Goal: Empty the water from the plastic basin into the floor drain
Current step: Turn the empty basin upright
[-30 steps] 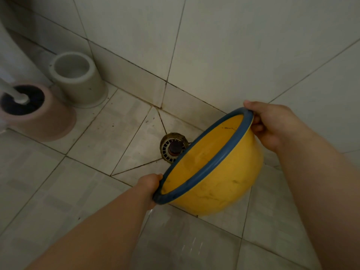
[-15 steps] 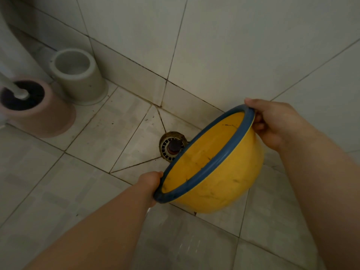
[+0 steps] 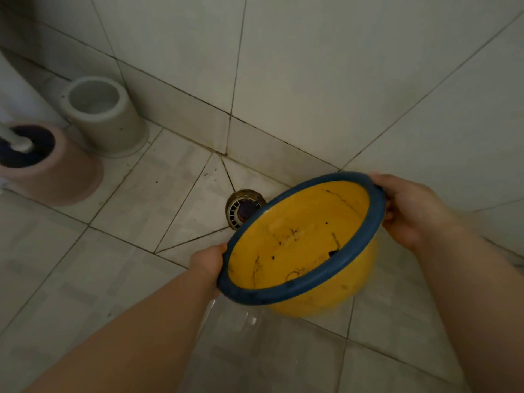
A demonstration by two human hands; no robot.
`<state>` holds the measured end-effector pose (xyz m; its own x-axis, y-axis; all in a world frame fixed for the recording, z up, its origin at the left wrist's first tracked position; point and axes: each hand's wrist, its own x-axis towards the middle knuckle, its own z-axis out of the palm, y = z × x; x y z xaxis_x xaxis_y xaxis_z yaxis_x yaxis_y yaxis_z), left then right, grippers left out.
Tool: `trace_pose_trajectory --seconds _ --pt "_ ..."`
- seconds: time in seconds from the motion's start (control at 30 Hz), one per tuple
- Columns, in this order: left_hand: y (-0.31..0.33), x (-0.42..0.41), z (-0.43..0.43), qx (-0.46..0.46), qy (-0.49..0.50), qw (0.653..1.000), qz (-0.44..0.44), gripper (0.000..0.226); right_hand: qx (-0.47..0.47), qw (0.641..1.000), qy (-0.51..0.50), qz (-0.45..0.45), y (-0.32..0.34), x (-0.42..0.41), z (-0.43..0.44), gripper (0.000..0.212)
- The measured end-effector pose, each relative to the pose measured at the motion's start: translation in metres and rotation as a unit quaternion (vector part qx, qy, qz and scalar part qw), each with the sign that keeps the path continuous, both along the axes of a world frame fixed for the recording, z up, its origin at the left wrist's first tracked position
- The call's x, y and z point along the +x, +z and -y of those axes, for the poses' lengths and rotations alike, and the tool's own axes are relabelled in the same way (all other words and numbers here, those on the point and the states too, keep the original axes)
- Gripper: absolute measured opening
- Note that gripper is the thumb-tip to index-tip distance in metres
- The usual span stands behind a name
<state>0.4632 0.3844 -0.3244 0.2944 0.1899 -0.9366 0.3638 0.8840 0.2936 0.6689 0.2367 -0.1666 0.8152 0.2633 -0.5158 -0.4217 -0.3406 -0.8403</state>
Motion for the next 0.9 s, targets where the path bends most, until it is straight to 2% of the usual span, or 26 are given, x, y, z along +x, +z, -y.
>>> trace_pose_trajectory --seconds 0.07,0.13,0.27,0.5,0.7,0.9 --pt "0.002 -0.002 0.000 0.041 0.020 0.999 -0.024 0.018 -0.010 1.000 -0.011 -0.016 -0.010 -0.001 0.017 0.019" --pt "0.005 0.000 0.001 0.059 0.026 0.998 -0.018 0.015 -0.020 0.999 -0.025 -0.043 -0.022 -0.002 0.037 0.031" --pt "0.009 0.008 0.001 -0.001 0.002 0.999 0.048 0.042 -0.041 0.996 -0.037 -0.070 -0.037 -0.008 0.070 0.039" --pt "0.019 0.018 0.021 0.040 -0.007 0.995 0.096 0.042 -0.047 0.993 -0.089 -0.065 -0.054 -0.019 0.127 0.036" --pt "0.030 0.033 0.053 0.076 -0.050 0.986 0.139 0.041 -0.052 0.985 -0.145 -0.083 -0.059 -0.020 0.175 0.020" --pt "0.039 0.055 0.090 0.110 -0.095 0.977 0.156 0.030 -0.052 0.970 -0.220 -0.093 -0.068 -0.020 0.226 0.027"
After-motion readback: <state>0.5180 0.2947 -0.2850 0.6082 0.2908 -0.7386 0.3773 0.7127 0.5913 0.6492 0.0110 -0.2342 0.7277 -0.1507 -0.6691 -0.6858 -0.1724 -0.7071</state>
